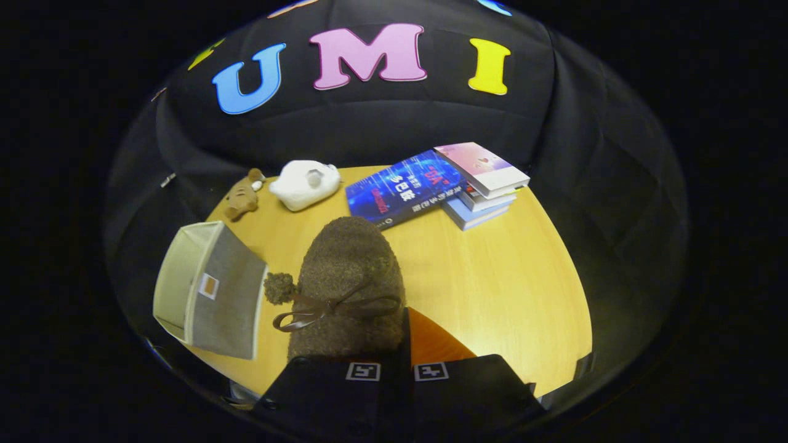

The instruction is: Open the storage box then place both shoes into the box .Put the left shoe in first, then the right shoe, with the right side of both shoes facing outward in a uniform manner.

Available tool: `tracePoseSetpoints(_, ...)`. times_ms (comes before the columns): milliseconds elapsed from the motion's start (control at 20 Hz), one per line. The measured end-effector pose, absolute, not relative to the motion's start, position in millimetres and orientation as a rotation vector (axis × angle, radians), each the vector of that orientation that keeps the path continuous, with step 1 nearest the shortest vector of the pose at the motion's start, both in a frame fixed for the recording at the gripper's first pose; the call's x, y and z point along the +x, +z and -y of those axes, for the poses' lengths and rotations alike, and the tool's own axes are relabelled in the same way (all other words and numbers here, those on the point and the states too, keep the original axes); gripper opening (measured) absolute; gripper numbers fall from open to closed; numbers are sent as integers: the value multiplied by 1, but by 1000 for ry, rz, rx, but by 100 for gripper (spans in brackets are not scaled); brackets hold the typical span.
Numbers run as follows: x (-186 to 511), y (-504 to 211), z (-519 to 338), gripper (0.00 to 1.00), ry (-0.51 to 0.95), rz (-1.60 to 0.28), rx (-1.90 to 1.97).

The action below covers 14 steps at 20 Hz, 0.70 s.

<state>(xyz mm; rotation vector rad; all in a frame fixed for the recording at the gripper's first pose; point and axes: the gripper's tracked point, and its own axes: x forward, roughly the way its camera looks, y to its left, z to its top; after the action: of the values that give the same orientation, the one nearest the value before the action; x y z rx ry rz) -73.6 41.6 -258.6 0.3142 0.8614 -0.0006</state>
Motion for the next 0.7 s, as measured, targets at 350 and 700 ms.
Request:
tracePoseSetpoints(350, -39, -178, -173, 5, 182, -847, 443)
tracePoseSetpoints(700, -7, -159, -288, 5, 230, -894, 457)
